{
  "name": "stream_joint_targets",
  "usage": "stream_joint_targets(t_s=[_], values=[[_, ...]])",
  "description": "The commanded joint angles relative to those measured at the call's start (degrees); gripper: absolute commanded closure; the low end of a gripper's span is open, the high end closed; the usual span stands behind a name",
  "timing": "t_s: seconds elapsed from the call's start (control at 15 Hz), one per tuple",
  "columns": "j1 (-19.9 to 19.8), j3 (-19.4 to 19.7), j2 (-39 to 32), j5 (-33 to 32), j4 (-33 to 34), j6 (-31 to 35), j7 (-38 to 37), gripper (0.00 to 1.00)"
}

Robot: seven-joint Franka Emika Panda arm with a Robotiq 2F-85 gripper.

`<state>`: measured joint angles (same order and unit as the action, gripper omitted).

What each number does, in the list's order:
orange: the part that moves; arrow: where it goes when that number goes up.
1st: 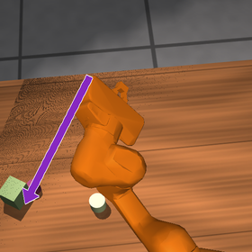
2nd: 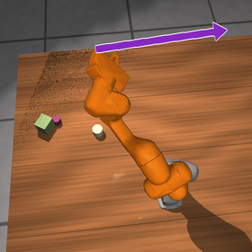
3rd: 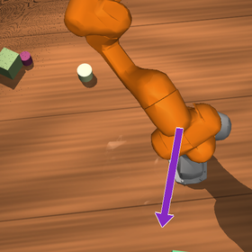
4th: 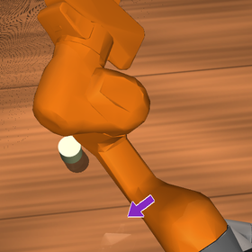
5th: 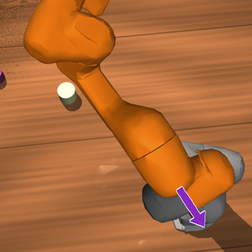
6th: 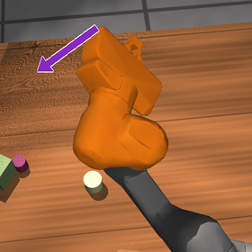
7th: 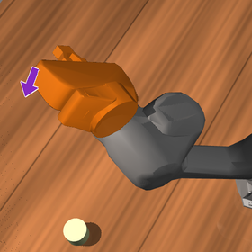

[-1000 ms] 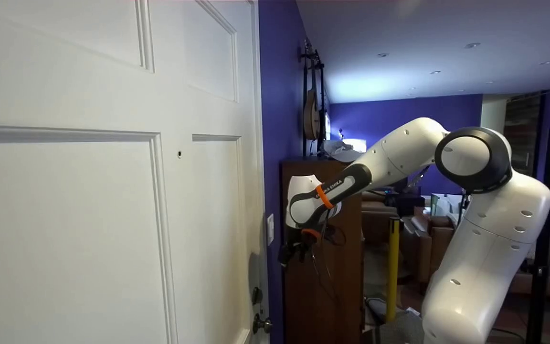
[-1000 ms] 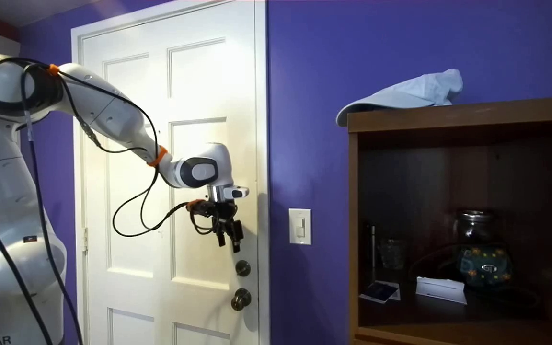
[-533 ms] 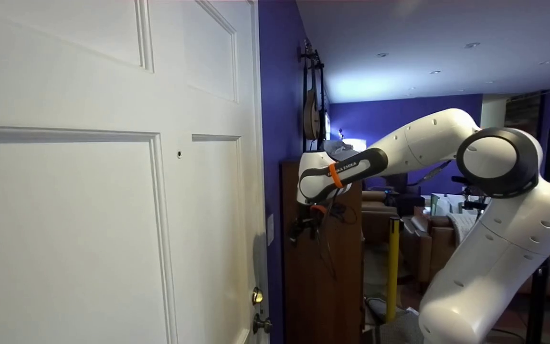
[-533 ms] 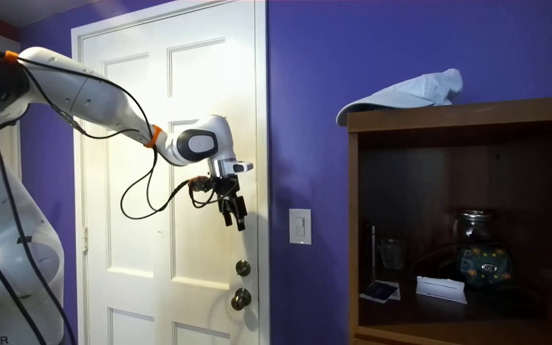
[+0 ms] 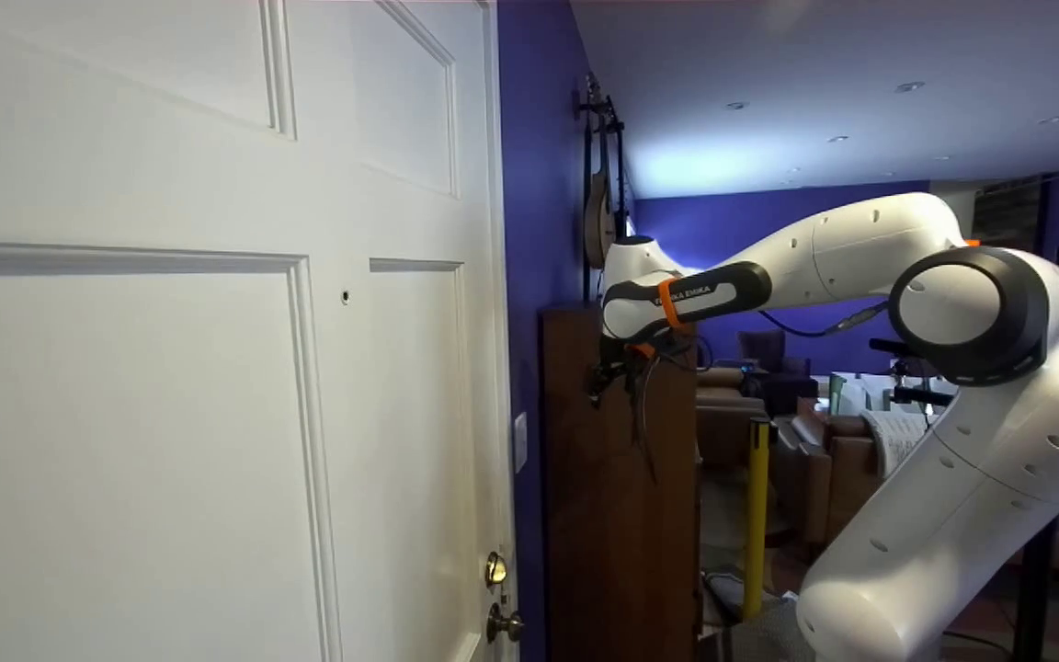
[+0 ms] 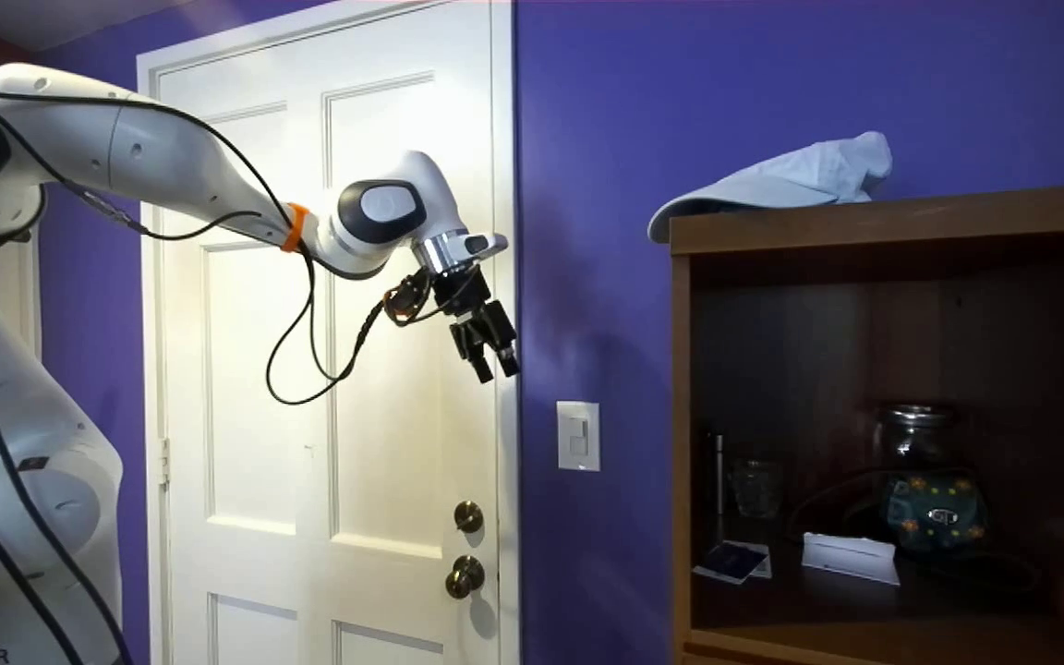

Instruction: Hang the cap on the door

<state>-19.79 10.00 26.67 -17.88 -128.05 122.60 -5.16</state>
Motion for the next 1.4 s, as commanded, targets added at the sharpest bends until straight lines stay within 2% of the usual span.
stream_joint_targets(t_s=[0.0, 0.07, 0.47, 0.6, 1.0, 1.2, 1.33], values=[[-0.58, 1.95, 0.45, -0.72, 3.53, -0.60, 0.63, 0.00], [-0.03, 1.56, 0.05, -0.43, 1.98, -0.21, -0.07, 0.00], [-0.15, 2.28, 0.05, -0.35, 3.35, -0.20, 0.09, 0.00], [-0.24, 2.68, -0.39, -0.51, 5.90, -1.24, 1.29, 0.00], [-2.76, 5.53, -3.38, -1.71, 18.32, -6.25, 1.95, 0.00], [-2.32, 8.99, -6.48, 0.28, 26.30, -9.02, 5.61, 0.00], [-2.04, 11.53, -9.23, 0.33, 30.90, -7.64, 9.12, 0.00]])
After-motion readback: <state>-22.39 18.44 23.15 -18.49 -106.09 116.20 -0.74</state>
